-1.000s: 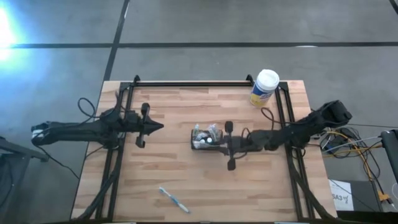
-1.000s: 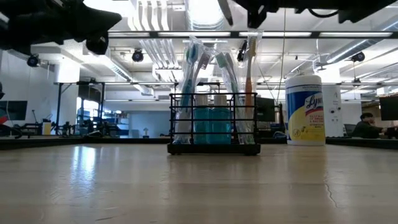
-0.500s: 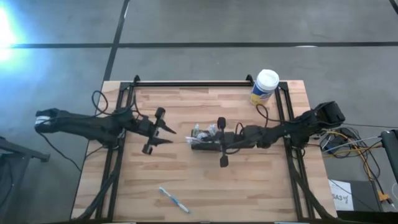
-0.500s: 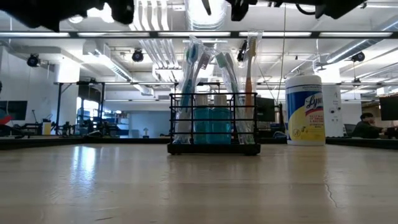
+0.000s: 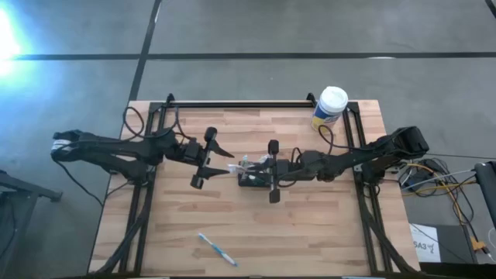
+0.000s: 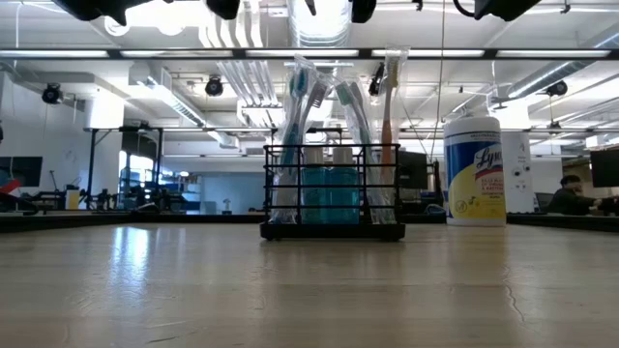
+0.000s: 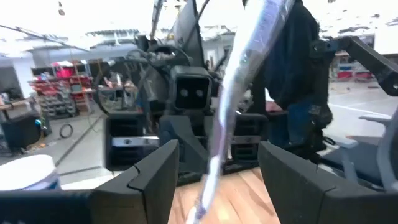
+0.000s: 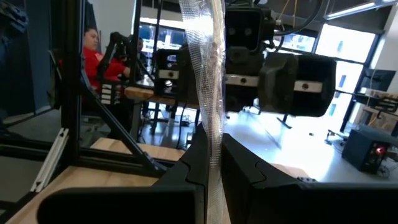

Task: Pick & Place toothbrushing station
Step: Put the violet toothbrush into the black wire organizer

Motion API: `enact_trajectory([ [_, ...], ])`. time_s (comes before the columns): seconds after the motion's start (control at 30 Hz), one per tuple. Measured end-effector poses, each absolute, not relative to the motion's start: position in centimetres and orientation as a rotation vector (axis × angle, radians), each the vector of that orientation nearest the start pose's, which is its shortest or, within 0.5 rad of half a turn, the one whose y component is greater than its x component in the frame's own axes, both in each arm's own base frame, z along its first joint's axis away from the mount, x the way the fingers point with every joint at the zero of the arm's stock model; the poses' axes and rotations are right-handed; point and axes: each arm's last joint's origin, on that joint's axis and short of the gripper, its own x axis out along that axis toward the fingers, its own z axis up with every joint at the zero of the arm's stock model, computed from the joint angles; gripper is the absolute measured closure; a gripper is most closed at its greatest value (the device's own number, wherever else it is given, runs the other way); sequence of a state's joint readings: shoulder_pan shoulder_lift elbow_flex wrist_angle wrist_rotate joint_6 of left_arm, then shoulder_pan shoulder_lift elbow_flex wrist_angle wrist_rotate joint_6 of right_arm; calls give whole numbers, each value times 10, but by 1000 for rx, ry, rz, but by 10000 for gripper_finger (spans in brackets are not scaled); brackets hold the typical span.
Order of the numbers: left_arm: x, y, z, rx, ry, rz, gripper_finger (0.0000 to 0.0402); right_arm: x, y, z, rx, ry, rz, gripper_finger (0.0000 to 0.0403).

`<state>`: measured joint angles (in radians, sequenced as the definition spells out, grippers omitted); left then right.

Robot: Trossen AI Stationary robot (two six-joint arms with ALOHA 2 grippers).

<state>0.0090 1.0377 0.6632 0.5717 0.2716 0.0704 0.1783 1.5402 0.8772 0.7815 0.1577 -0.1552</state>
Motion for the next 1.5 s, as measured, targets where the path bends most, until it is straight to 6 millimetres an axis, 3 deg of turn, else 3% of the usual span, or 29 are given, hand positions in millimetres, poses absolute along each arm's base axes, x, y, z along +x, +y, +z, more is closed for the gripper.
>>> enact_trajectory([
  [0.53,263,-11,324,88,-181,-282,200,333,50,271,-138,-102,-29,385],
  [0.7,267,-12,323,85,-175,-289,257,333,50,271,-138,-101,-30,385],
  [0.87,267,-13,323,84,-174,-285,370,333,50,270,-140,-94,-27,383],
  [1.0,266,-14,323,87,-171,-303,377,333,50,269,-144,-85,-22,376],
  [1.17,252,-15,328,92,-125,-324,377,329,50,273,-146,-77,-26,344],
  [1.33,224,-14,340,87,-83,-324,377,316,48,285,-125,-33,-25,312],
  [1.5,195,-13,344,54,-36,-289,377,297,46,299,-82,16,-13,309],
])
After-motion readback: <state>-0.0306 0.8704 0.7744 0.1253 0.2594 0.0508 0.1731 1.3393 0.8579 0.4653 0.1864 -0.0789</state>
